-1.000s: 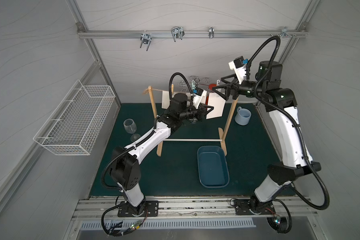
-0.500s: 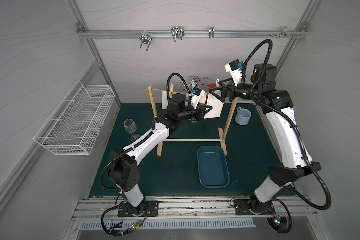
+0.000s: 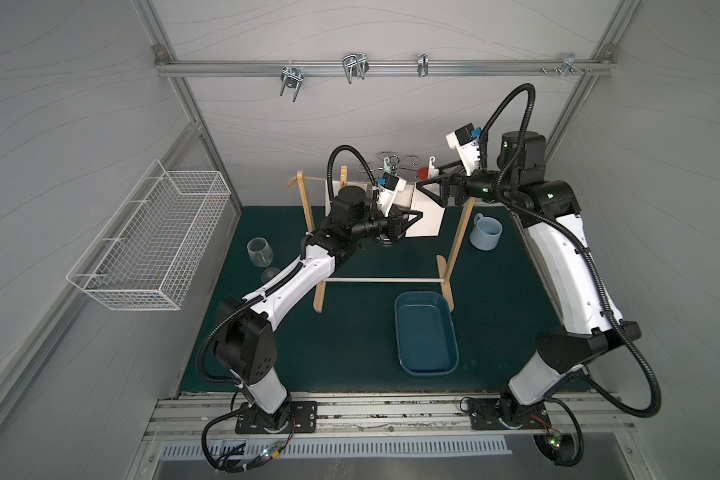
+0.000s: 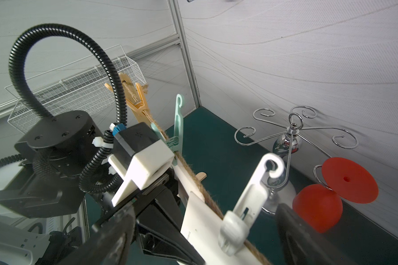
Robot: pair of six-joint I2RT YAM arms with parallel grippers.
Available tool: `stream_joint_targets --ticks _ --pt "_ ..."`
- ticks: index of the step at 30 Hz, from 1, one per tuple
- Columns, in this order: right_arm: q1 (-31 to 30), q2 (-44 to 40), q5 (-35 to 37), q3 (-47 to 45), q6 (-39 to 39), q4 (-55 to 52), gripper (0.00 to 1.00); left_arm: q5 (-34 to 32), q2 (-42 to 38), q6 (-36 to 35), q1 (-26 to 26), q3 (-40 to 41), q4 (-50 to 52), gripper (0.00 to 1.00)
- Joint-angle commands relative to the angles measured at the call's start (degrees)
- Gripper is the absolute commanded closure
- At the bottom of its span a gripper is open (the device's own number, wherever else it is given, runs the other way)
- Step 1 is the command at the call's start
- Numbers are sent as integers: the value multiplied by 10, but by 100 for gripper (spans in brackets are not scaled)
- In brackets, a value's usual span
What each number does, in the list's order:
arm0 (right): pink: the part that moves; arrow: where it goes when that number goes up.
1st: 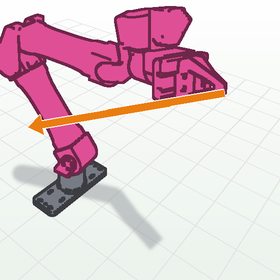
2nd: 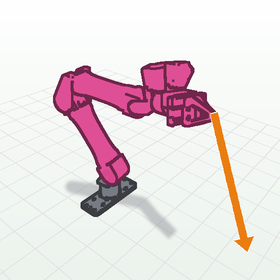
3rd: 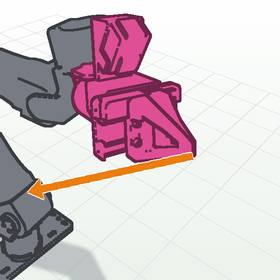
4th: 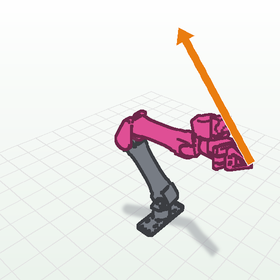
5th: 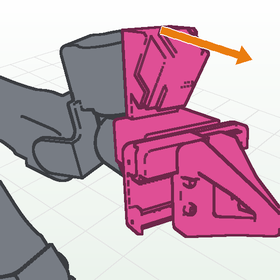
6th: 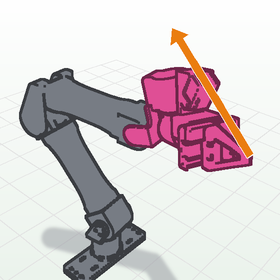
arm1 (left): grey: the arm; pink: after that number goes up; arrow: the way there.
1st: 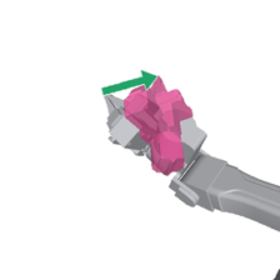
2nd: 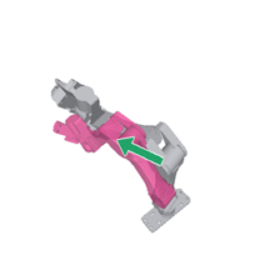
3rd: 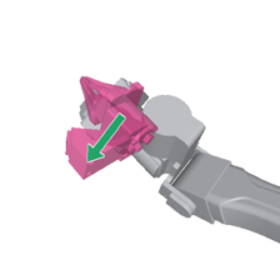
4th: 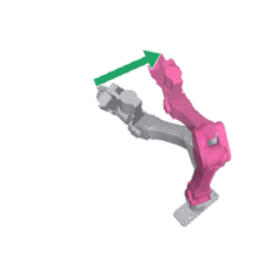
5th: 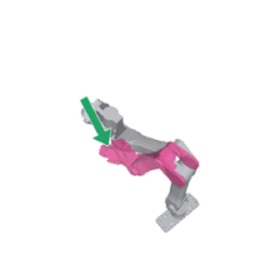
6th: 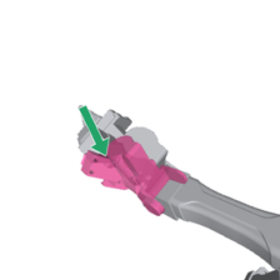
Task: Remove the postcards from the strings
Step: Remove the clamp from the clothesline.
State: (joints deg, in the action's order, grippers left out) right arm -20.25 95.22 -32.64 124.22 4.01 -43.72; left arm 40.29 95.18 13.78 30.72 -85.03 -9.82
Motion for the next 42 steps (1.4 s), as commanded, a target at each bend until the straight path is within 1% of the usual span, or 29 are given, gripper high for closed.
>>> stream_joint_targets --ticks 1,8,15,16,18,21,24,28,35,39,42 --pt "10 -14 -30 -14 8 17 6 28 -12 11 -6 -6 -35 95" --pt "22 -14 -87 -29 -11 47 20 47 -3 20 -8 -13 -30 95" --pt "38 -15 -136 -42 -34 79 28 64 3 20 -9 -21 -20 96" --pt "42 -15 -144 -43 -35 81 27 65 3 20 -9 -23 -17 96" --pt "43 -11 -139 -37 -36 74 16 66 3 16 -8 -24 -11 96" --pt "43 -2 -123 -23 -31 54 13 60 2 0 -8 -28 10 96" --pt "36 11 -114 -2 -10 18 12 56 5 -20 -9 -36 36 97" --pt "31 17 -111 6 -6 8 12 51 8 -32 -8 -39 49 97" --pt "14 31 -71 29 32 -44 10 37 6 -47 -8 -45 64 97" --pt "12 30 -84 25 30 -41 10 37 6 -50 -9 -49 67 98" --pt "12 31 -96 27 29 -38 12 38 6 -51 -8 -50 69 98"
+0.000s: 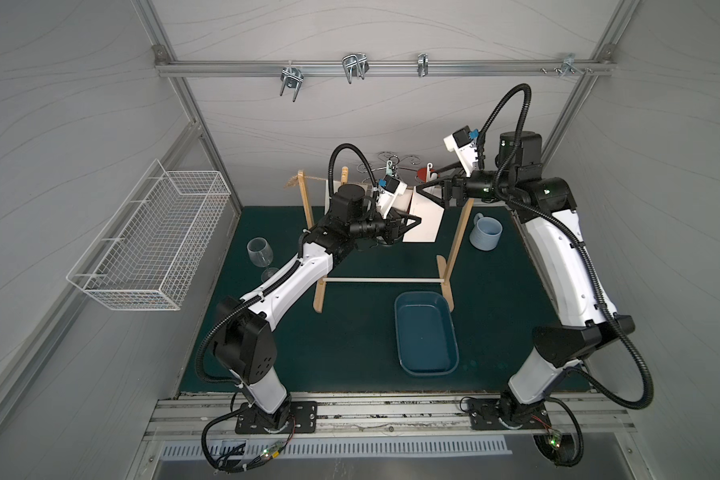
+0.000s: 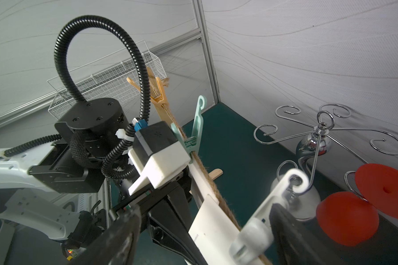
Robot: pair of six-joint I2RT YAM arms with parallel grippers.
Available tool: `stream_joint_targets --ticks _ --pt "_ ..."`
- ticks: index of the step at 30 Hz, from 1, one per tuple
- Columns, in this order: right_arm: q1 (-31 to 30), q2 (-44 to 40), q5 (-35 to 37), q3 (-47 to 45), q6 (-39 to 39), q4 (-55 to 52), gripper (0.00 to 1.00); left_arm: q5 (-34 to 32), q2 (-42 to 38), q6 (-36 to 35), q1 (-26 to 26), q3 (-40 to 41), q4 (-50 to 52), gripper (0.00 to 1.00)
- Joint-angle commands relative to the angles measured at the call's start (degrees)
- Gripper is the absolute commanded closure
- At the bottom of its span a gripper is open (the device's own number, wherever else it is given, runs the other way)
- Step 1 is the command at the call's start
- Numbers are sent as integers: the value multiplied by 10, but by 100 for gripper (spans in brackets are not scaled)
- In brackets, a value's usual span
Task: Remove the postcards from the strings
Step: Remove the clamp from the clothesline.
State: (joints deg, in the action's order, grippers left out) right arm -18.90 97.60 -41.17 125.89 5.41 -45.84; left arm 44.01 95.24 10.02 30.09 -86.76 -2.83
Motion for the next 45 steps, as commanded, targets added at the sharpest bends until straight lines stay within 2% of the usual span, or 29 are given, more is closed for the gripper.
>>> stream_joint_targets --ticks 1,17,24,29,36,45 --pt "-2 7 -14 11 14 -17 13 3 6 -13 -2 -33 0 98" --pt "-2 15 -39 17 26 -34 19 14 4 -24 -2 -41 23 99" --pt "-9 -28 83 -48 23 19 11 -20 -6 -38 -2 -29 21 100" --pt "-9 -40 106 -58 21 27 9 -50 -14 -52 -2 -19 19 100" --pt "-9 -31 103 -47 26 16 8 -57 -16 -63 -3 -19 23 100" --pt "-13 17 75 14 30 -12 7 -55 -13 -76 -2 -27 41 100"
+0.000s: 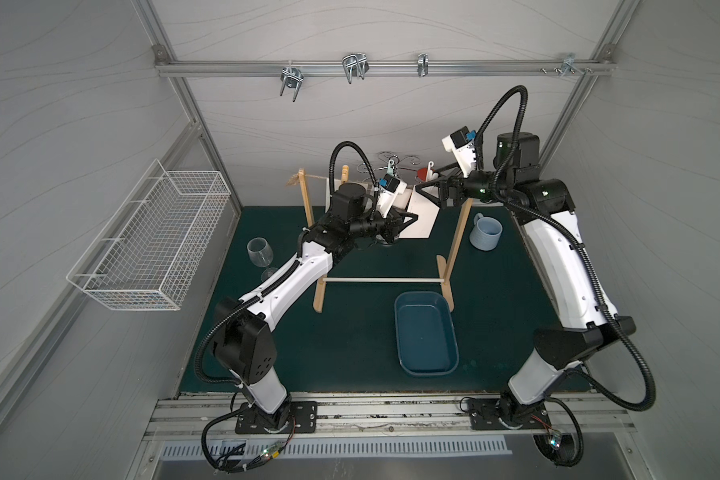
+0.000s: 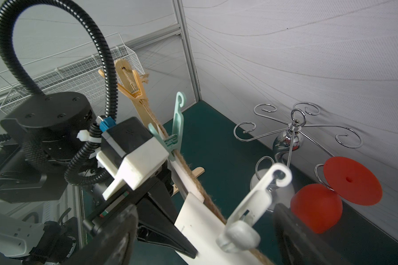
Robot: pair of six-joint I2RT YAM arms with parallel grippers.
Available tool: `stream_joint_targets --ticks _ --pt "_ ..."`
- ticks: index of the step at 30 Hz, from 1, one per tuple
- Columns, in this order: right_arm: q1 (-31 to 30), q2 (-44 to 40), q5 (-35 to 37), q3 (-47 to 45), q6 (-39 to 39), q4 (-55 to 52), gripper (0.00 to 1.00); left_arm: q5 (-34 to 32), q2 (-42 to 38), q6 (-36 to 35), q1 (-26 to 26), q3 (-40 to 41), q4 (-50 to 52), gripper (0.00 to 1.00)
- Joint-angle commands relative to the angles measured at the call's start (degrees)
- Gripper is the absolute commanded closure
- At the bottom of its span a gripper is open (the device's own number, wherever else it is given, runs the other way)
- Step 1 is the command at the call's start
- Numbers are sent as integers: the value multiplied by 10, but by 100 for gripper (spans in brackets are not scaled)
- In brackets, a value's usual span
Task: Remove the postcards from the strings
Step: Remove the clamp from the clothesline.
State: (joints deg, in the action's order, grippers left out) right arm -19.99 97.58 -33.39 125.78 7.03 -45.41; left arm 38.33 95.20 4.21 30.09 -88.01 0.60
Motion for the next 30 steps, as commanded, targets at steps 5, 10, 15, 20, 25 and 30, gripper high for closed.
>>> stream_joint_targets --ticks 5,10,15,20,25,30 --pt "-4 36 -24 34 17 -32 7 2 -10 -25 -2 -21 20 100" --pt "-8 45 -21 41 20 -43 7 -2 -13 -31 -2 -21 23 100" --pt "-8 48 -30 46 40 -62 7 -4 -9 -34 -2 -25 25 100" --pt "-8 41 -85 41 43 -70 7 -1 -3 -29 -2 -27 23 100" --pt "-3 25 -117 26 31 -51 9 6 -5 -25 -2 -23 18 100" --pt "3 19 -146 22 11 -38 13 24 -3 -19 -2 -23 15 100"
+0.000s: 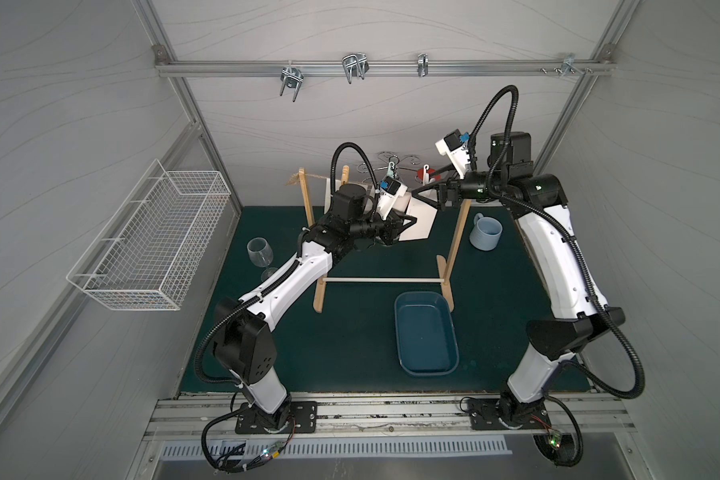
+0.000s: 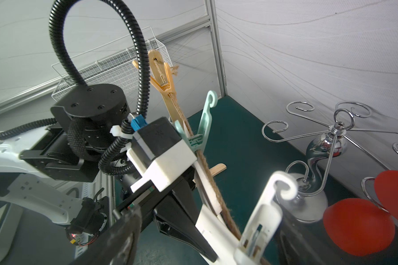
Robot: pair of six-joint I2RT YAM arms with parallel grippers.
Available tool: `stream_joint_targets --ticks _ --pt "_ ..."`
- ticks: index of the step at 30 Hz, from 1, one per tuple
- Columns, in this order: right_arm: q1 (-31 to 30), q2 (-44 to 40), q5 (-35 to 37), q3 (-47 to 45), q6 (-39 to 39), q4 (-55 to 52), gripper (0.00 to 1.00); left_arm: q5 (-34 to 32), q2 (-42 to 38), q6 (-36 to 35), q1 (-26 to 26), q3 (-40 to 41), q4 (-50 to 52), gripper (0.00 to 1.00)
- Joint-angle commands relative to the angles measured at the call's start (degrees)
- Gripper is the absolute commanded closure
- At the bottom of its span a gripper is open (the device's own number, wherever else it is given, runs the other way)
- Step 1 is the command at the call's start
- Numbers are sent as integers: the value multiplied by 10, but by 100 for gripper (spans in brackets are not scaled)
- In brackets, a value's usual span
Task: Remove the postcards from the strings
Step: Remove the clamp from the clothesline.
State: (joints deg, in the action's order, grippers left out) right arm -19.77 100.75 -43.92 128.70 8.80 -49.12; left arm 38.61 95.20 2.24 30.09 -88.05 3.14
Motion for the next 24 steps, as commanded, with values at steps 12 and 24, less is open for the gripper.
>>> stream_joint_targets --ticks 12,24 --pt "8 8 -46 14 -7 -4 9 64 -1 10 -2 -32 -5 100" --pt "5 22 -64 19 0 -9 9 80 10 13 -2 -47 12 100"
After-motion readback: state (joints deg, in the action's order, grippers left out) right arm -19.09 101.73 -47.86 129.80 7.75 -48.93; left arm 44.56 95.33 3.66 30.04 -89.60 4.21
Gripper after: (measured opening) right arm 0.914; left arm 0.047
